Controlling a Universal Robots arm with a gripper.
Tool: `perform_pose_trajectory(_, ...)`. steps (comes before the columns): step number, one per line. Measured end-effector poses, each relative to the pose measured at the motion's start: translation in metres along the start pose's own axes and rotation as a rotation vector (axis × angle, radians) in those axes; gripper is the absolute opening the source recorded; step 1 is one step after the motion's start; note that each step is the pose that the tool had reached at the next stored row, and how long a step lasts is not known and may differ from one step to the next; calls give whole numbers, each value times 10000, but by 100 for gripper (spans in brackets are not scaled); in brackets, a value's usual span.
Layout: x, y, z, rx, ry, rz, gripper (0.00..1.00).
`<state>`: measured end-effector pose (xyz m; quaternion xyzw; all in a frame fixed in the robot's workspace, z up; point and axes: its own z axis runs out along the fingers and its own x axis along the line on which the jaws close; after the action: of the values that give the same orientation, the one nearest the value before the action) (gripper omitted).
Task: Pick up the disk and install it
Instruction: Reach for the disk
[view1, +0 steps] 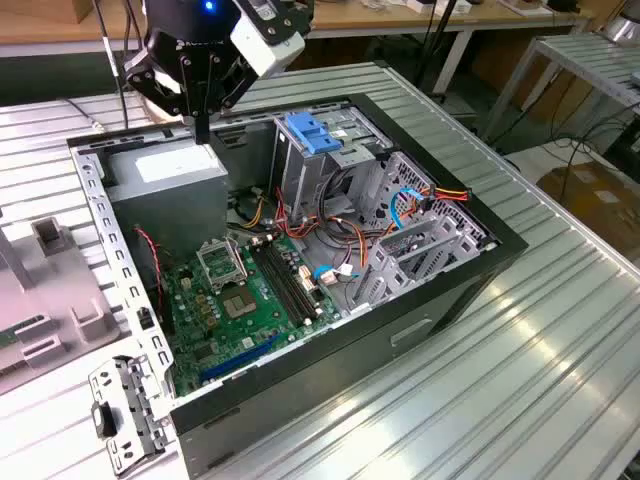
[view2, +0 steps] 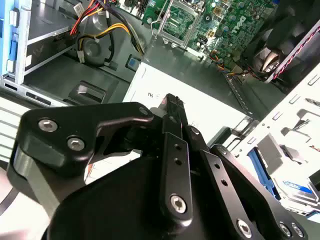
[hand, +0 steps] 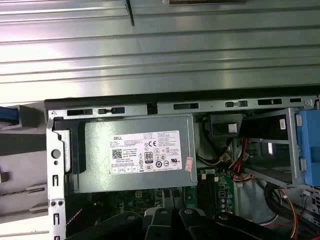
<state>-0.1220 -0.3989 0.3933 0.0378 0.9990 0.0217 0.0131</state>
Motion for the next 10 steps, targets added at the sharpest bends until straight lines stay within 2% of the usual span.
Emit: perform_pose_trajectory(10, 52, -4, -2, 0, 0, 0, 11)
